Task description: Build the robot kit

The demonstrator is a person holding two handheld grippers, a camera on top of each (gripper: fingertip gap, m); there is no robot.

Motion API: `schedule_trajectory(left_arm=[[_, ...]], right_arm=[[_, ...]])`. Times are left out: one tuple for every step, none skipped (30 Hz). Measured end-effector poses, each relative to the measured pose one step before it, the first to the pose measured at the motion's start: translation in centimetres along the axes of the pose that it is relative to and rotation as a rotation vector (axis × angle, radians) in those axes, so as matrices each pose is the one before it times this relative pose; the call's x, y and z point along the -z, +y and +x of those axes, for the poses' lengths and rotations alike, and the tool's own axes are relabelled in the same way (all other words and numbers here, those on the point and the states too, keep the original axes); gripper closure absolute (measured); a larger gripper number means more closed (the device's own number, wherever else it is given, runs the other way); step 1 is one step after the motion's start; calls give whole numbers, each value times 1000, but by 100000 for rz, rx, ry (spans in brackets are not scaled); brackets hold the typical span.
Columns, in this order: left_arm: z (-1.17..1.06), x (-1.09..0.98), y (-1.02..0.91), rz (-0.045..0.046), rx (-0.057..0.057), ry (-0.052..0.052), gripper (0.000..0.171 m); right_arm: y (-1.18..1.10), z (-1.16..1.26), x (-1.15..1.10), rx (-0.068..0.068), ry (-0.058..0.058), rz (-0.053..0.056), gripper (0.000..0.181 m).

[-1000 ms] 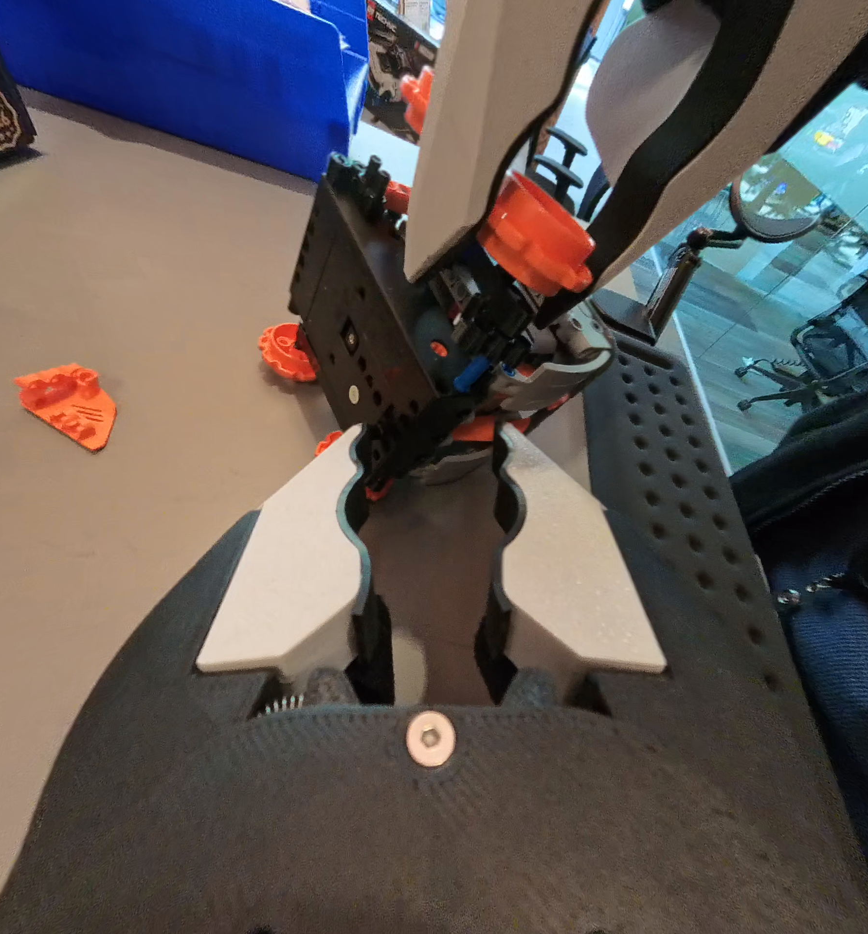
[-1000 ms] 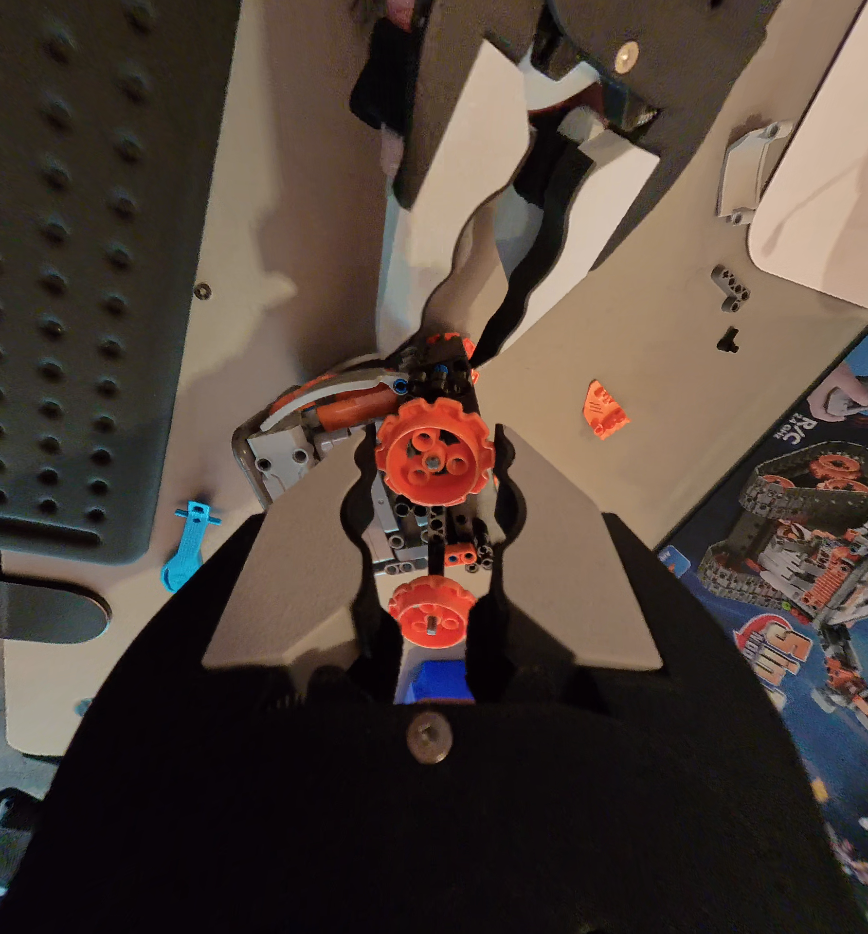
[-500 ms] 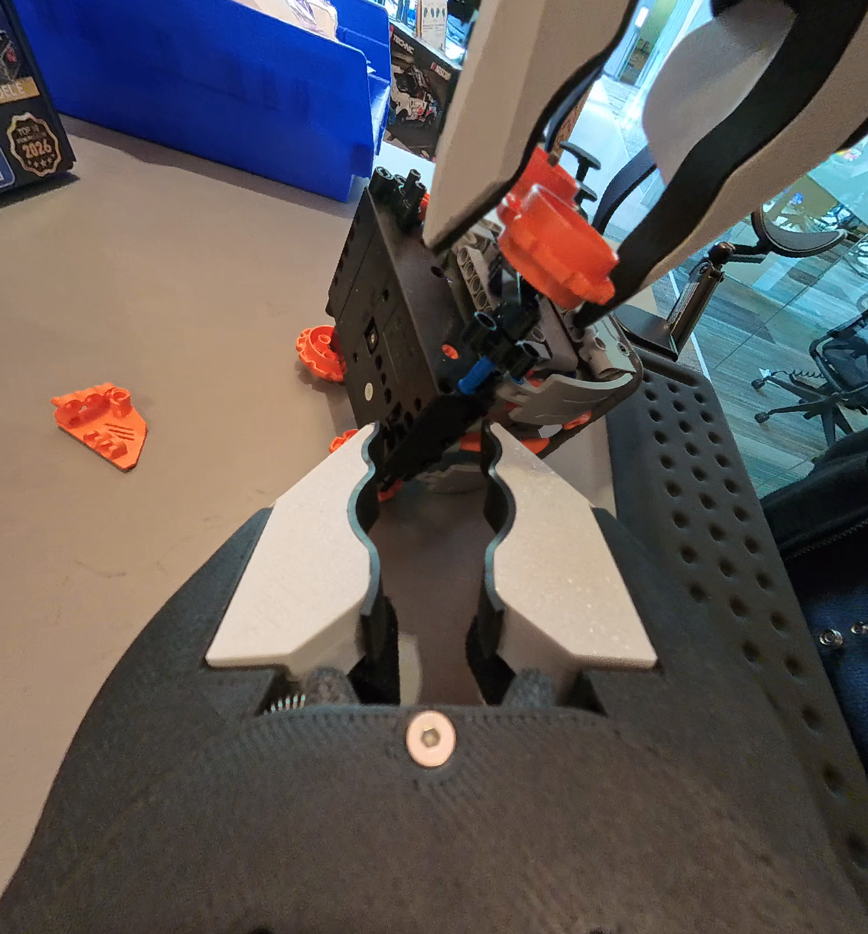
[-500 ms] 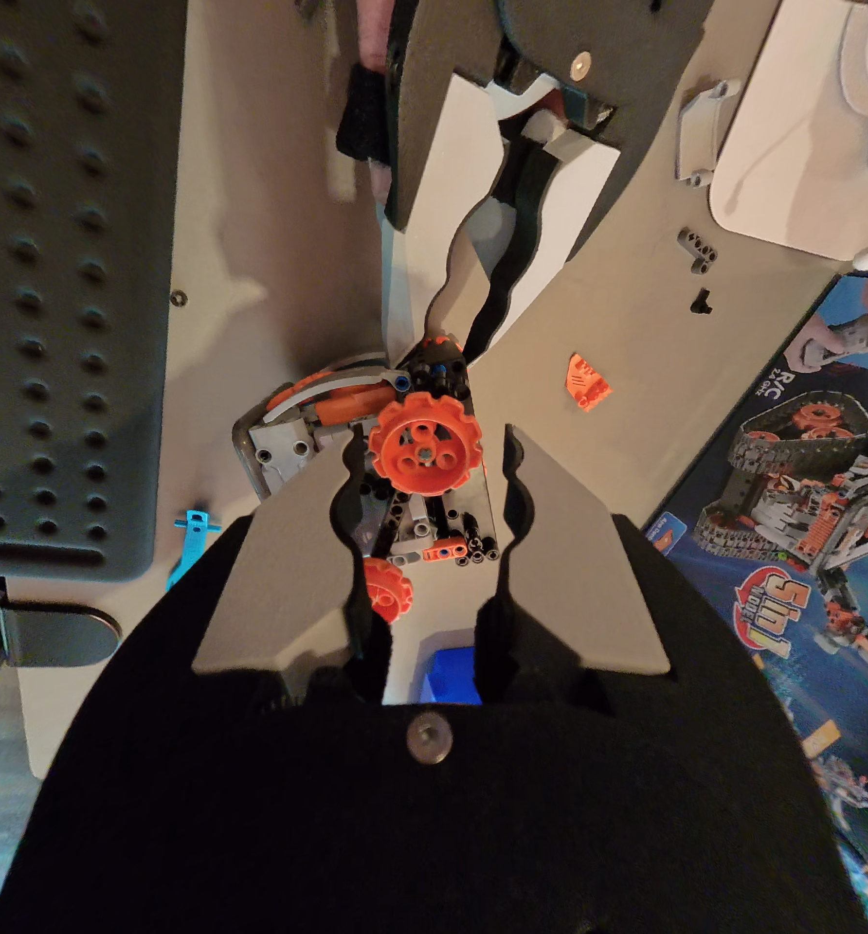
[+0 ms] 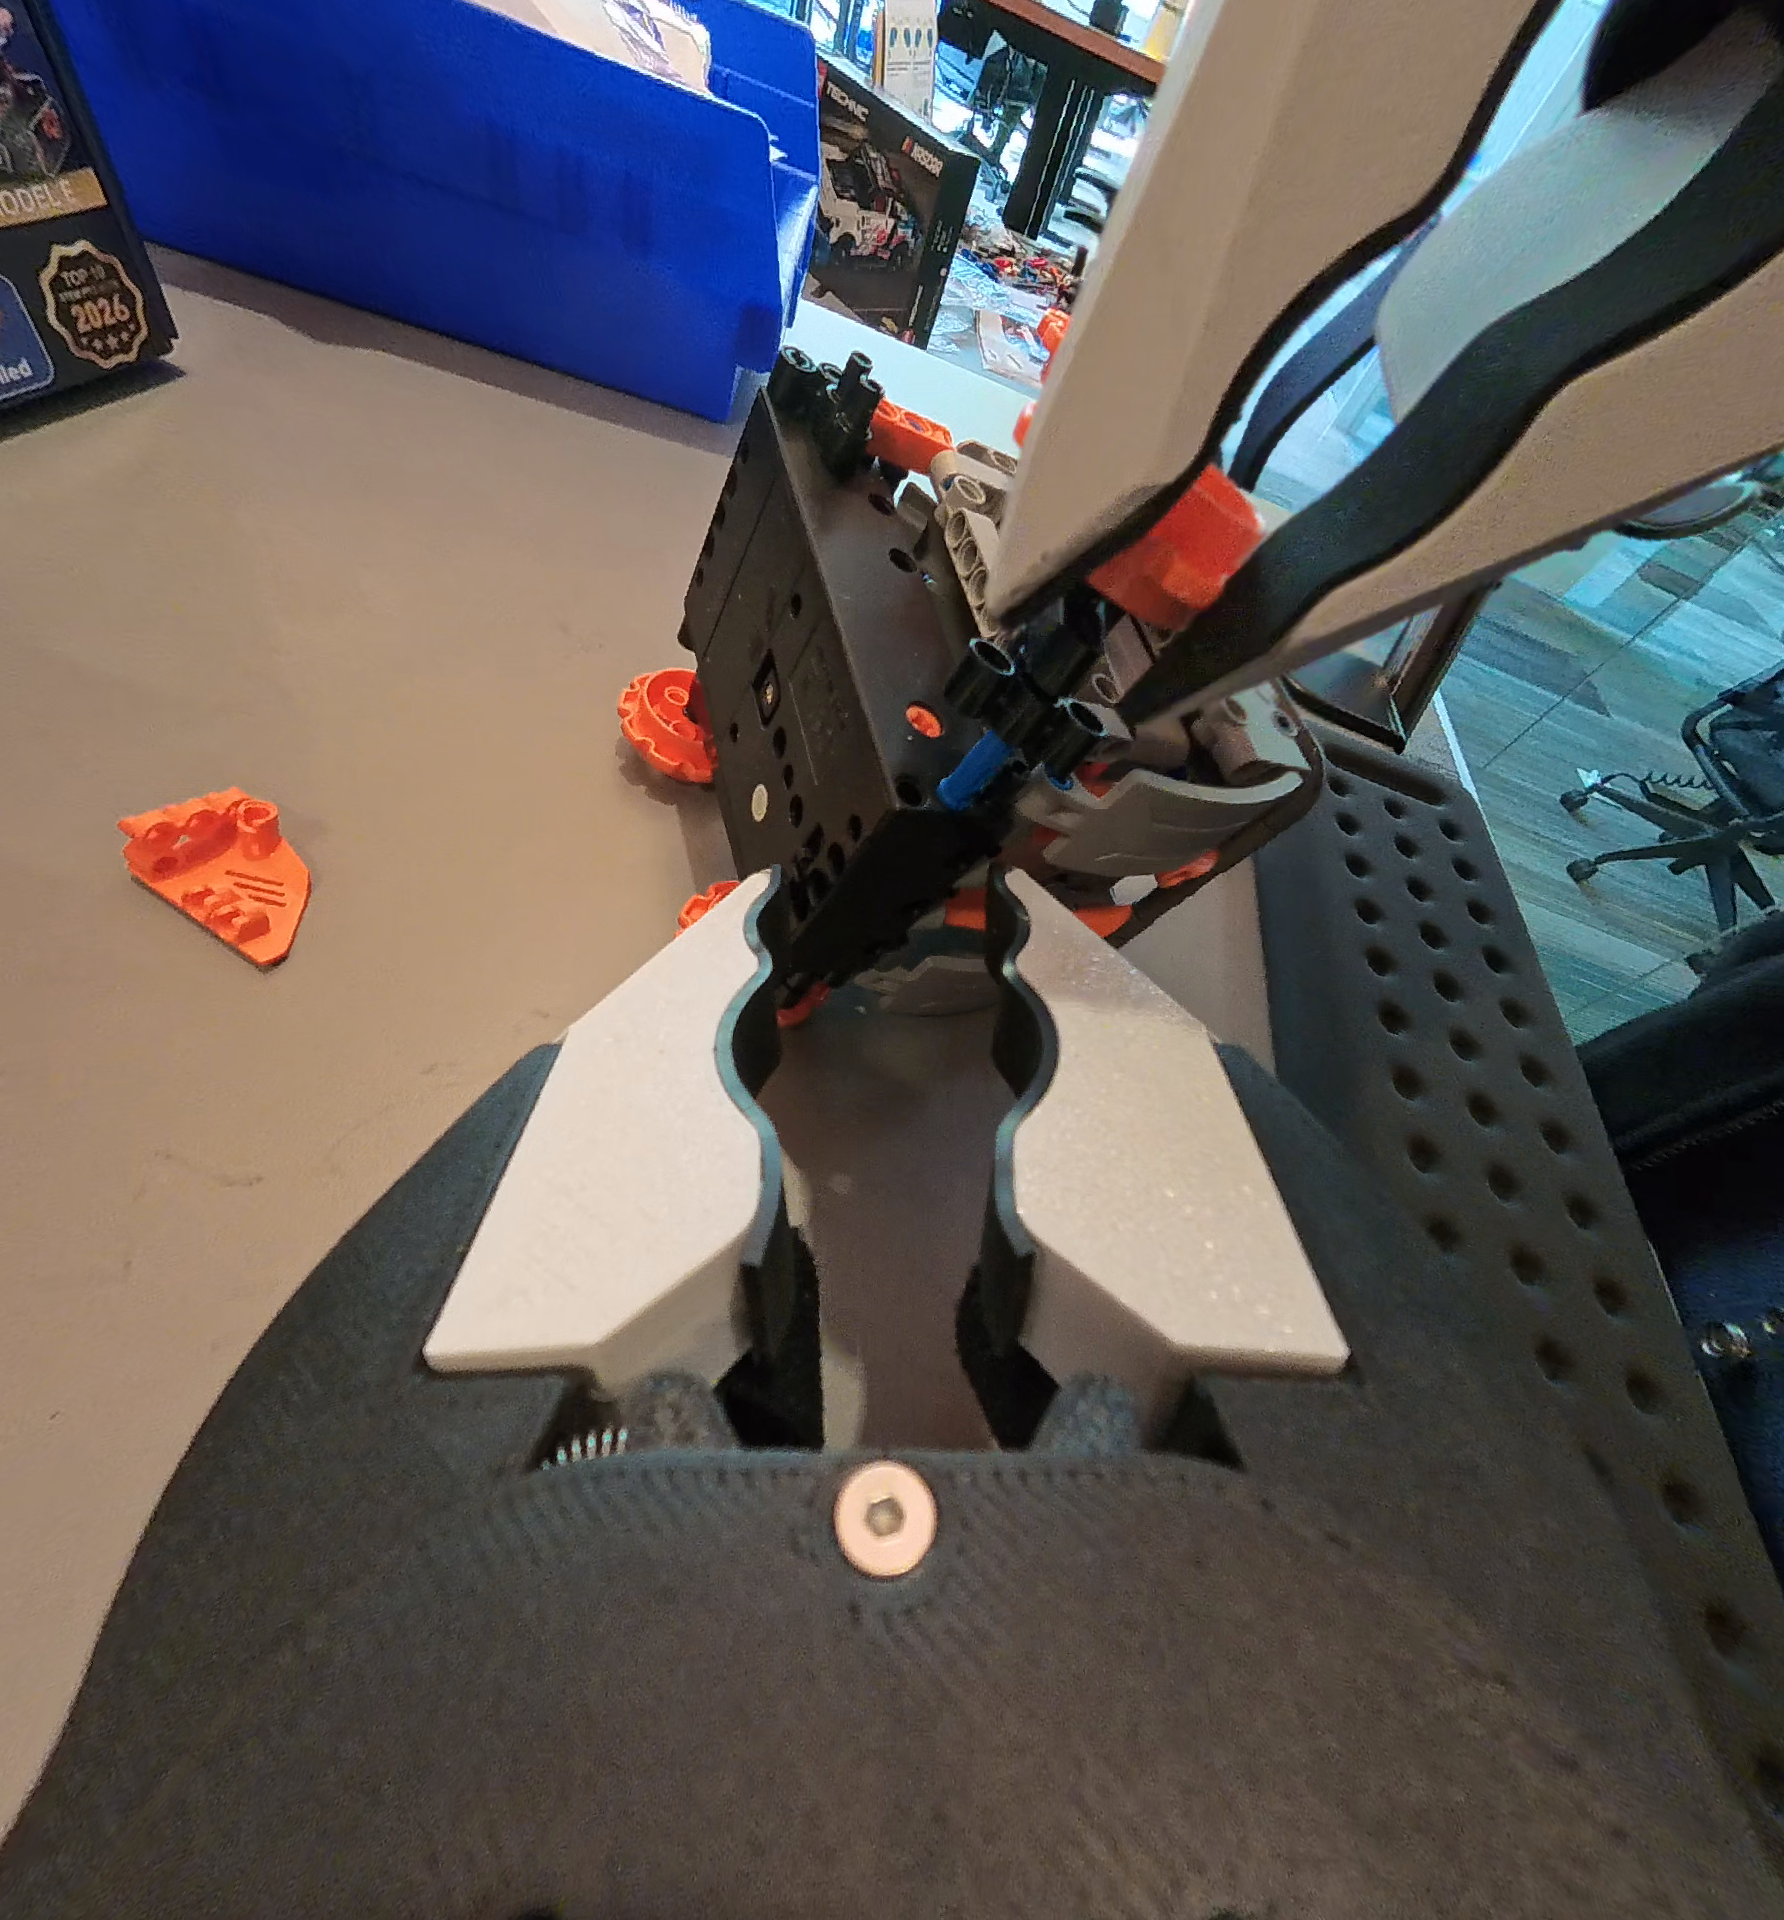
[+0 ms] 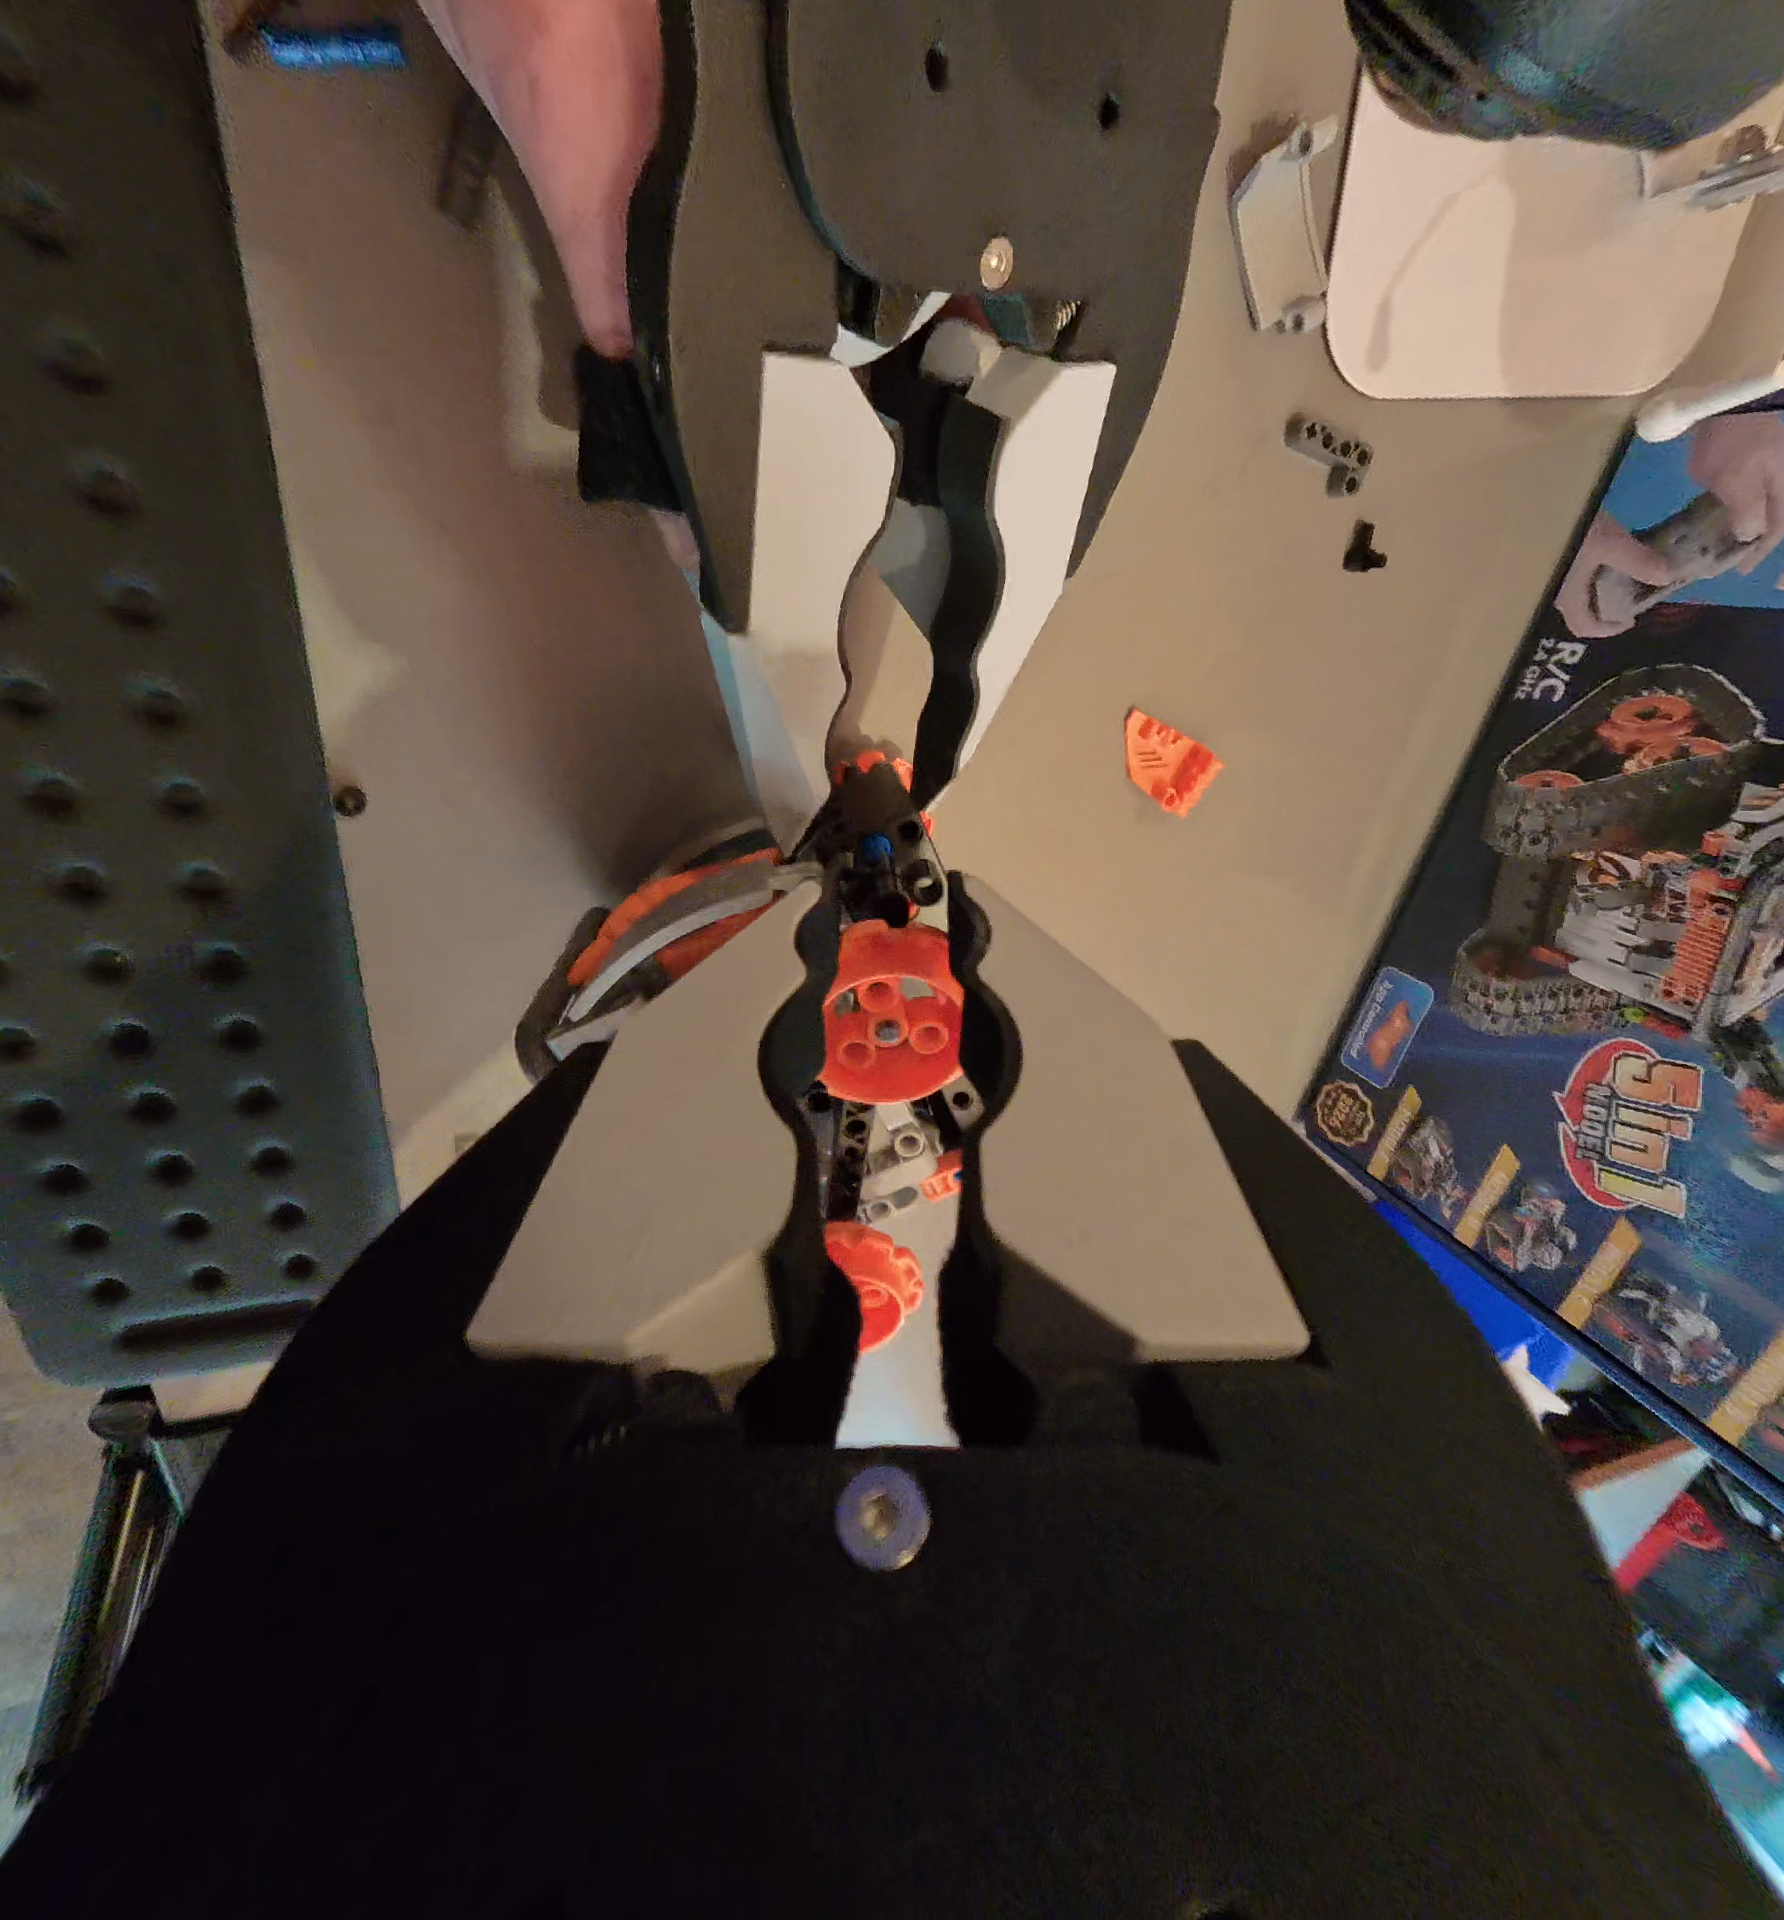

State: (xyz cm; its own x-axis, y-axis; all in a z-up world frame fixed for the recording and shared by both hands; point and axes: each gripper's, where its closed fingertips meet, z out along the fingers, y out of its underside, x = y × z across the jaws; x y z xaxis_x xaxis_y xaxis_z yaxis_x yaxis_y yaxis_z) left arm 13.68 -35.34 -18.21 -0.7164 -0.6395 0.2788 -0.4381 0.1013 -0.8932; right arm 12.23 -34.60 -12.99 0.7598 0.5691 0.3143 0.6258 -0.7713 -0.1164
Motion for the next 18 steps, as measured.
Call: schedule_trajectory(left_arm=[[17,-17,2,-2,59,-98,135],[11,2,-3,40,29,-203,135],[-7,-4,-1,30,-16,-141,135],[5,6,5,-1,37,-31,135],[-9,13,-3,37,81,-14,135],[4,-2,-5,20,-168,-103,135],[4,-4,-2,-34,-149,-57,135],[-12,-4,6,-35,107,30,135],[-4,0,0,13,206,81,135],[-5,-6,-3,63,64,49,135],[-4,0,-8,33,4,65,135],[-7,1,3,-10,108,107,135],[-1,6,-3,-31,158,106,135],[1,4,0,-21,60,75,135],[-2,-2,2,-48,-52,61,135],[-6,10,14,-56,92,73,135],[-10,8,3,2,237,67,135],[1,1,-5,11,149,32,135]], right_arm=[[77,46,1,866,77,-2394,164],[-16,47,19,1734,408,-1585,169],[-68,67,32,1899,495,-536,173],[66,31,-45,719,-404,-777,176],[237,60,-90,667,-471,-1460,176],[255,45,-65,1519,-177,-1242,175],[218,40,-85,842,107,-1301,176],[103,-31,-96,428,-184,-1000,173],[-151,-229,11,621,-1280,770,171],[-301,-147,116,-950,-1305,1984,171],[-231,-2,122,-1682,-712,1698,172],[-48,80,151,-854,26,899,171],[14,102,210,-507,324,907,166],[-97,227,311,-1546,953,1918,161],[-105,135,365,-2859,-159,2237,157],[94,-58,299,-2844,-1455,1209,153],[297,141,176,-2364,266,160,149],[468,17,60,-2148,-329,-406,145]])
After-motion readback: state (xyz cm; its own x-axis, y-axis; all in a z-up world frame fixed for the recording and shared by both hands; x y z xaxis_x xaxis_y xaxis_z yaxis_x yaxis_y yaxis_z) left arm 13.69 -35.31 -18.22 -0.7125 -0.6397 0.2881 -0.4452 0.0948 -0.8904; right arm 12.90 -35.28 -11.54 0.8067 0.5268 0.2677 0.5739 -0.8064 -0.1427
